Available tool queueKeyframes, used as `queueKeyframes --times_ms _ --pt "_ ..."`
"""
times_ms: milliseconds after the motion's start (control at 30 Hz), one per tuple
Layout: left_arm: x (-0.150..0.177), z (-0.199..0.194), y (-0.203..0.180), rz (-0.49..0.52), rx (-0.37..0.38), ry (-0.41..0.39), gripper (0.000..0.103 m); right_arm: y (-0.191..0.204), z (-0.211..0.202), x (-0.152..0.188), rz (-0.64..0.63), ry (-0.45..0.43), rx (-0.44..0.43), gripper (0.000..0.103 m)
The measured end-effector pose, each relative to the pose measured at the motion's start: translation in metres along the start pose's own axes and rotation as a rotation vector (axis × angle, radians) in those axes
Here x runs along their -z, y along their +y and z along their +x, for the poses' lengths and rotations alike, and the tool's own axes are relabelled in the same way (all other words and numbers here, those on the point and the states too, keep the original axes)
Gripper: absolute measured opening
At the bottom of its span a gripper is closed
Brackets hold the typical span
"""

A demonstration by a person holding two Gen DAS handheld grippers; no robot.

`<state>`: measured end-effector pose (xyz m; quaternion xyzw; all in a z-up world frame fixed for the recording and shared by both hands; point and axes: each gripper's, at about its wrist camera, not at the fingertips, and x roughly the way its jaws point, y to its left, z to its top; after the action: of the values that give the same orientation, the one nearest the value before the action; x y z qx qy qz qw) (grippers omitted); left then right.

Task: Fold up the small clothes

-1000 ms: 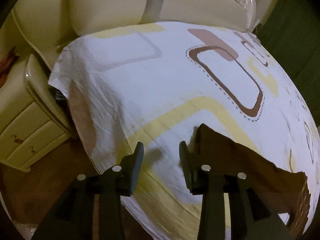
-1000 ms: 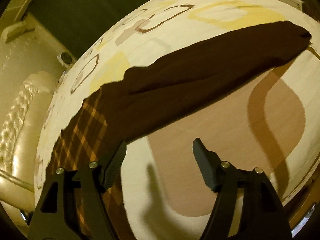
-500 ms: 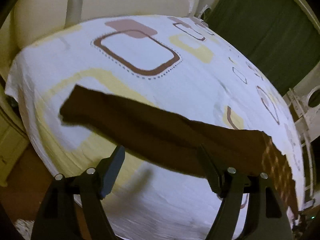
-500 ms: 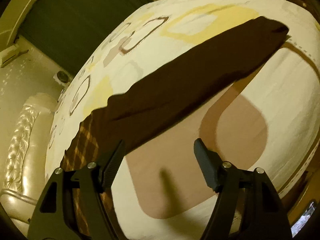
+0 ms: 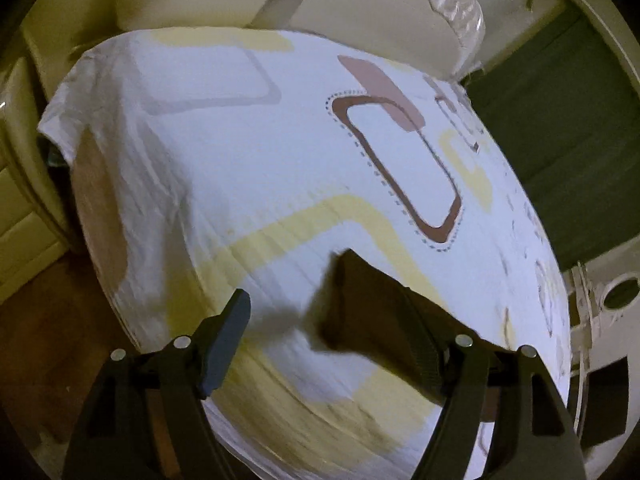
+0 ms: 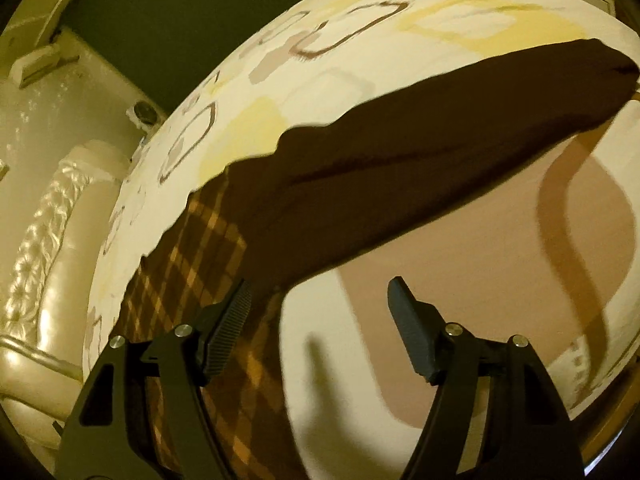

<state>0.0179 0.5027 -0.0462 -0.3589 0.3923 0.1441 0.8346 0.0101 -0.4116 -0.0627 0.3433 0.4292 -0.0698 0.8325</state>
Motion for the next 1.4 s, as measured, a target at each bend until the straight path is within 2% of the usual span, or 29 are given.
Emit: queueKeyframes --times_ms 100,200,267,300,367,467,567,633,733,800,900,1067,1233,1400 --pt "-0.008 0.022 -0.007 0.062 0.024 0.064 0.074 0.015 0.01 0.006 -0.025 0.019 0.007 0.071" --pt "-0.011 0.035 -0.011 0.09 0.04 0.081 0.078 0.026 0.015 0.009 -0.041 0.03 0.008 0.071" --pt "-0.013 0.034 -0.011 0.078 0.075 0.078 0.078 0.032 0.018 0.011 -0.054 0.035 0.011 0.071" --pt "-0.013 0.032 -0.01 0.055 0.131 0.087 0.078 0.034 0.019 0.011 -0.06 0.037 0.012 0.071" --pt "-0.009 0.03 -0.013 0.05 0.19 0.11 0.078 0.036 0.022 0.012 -0.064 0.041 0.012 0.071" --pt "0.0 0.031 -0.024 0.114 0.198 0.15 0.075 0.037 0.027 0.014 -0.063 0.049 0.01 0.071" --pt "0.0 0.032 -0.031 0.115 0.211 0.148 0.059 0.039 0.029 0.016 -0.062 0.055 0.006 0.071" --pt "0.0 0.038 -0.033 0.086 0.218 0.171 0.02 0.039 0.029 0.017 -0.064 0.057 0.003 0.071" --pt "0.003 0.047 -0.039 0.079 0.196 0.211 0.009 0.035 0.025 0.016 -0.05 0.049 0.002 0.071" --pt "0.004 0.043 -0.047 0.112 0.203 0.198 0.007 0.032 0.023 0.016 -0.042 0.042 0.005 0.071" --pt "0.001 0.03 -0.064 0.104 0.243 0.193 0.006 0.028 0.02 0.016 -0.037 0.038 0.005 0.071" --pt "-0.001 -0.002 -0.115 0.133 0.306 0.181 0.006 0.024 0.01 0.013 -0.029 0.026 -0.024 0.071" --pt "0.014 -0.037 -0.206 0.221 0.39 0.185 0.006 0.019 0.0 0.013 -0.044 0.035 -0.053 0.071" --pt "0.05 -0.06 -0.308 0.316 0.481 0.211 0.006 0.015 -0.01 0.015 -0.068 0.057 -0.079 0.072"
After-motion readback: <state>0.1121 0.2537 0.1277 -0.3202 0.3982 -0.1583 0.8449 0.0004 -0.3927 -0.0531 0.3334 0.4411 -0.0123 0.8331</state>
